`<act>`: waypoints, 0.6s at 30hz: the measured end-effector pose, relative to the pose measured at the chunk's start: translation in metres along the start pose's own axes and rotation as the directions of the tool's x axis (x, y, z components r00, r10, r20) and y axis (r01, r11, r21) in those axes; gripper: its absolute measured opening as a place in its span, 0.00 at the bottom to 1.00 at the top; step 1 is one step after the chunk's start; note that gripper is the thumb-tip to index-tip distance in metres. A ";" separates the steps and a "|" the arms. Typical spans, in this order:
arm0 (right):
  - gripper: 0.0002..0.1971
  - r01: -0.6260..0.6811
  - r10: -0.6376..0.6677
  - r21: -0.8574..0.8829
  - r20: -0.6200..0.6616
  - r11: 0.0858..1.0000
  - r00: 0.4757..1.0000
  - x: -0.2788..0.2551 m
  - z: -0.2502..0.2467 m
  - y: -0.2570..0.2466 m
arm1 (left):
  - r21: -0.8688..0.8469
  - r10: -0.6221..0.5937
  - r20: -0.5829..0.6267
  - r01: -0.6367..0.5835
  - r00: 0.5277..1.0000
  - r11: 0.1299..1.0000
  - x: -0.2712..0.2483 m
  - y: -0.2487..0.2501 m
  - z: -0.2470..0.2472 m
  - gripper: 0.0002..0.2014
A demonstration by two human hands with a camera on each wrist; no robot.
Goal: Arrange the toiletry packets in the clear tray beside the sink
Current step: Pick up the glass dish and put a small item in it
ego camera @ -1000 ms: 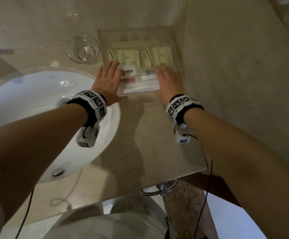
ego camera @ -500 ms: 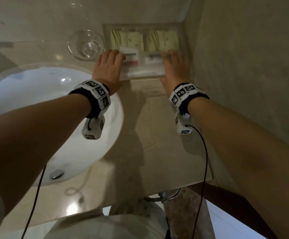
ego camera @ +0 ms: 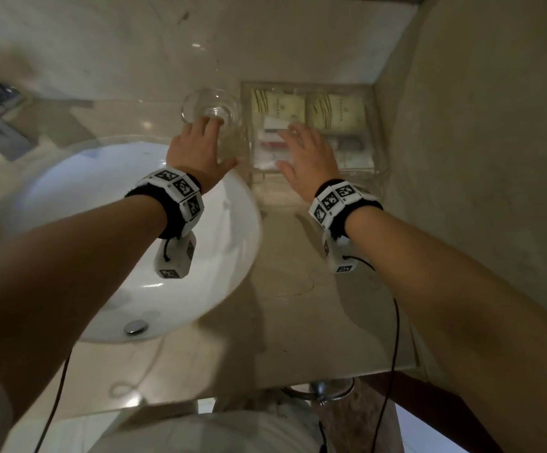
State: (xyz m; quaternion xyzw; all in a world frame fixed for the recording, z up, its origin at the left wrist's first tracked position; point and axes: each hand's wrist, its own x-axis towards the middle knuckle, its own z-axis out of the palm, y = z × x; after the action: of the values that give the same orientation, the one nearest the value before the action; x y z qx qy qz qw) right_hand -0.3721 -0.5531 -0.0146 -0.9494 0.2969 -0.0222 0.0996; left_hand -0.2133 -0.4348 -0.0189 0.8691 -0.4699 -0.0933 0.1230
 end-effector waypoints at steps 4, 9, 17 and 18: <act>0.17 -0.036 0.038 0.223 -0.005 0.974 0.999 0.023 0.000 -0.049 | -0.079 -0.161 -0.035 0.158 0.986 0.984 -0.016 -0.038 -0.017 0.25; 0.11 -0.439 0.345 0.623 0.273 0.648 0.898 0.053 0.018 -0.097 | -0.098 -0.317 -0.054 0.311 0.947 0.945 -0.043 -0.090 -0.028 0.20; 0.12 -0.660 0.336 0.701 0.573 0.270 0.747 0.101 0.059 -0.111 | -0.165 -0.528 -0.052 0.514 0.848 0.842 -0.091 -0.161 -0.020 0.16; 0.13 -0.673 0.343 0.719 0.597 0.172 0.725 0.096 0.051 -0.116 | -0.171 -0.536 -0.044 0.523 0.843 0.835 -0.095 -0.166 -0.019 0.16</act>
State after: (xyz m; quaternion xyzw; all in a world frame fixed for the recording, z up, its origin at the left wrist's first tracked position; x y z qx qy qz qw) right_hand -0.2233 -0.5056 -0.0428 -0.5608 0.5172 -0.0024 0.6465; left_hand -0.1280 -0.2650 -0.0468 0.9564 -0.1964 -0.1199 0.1796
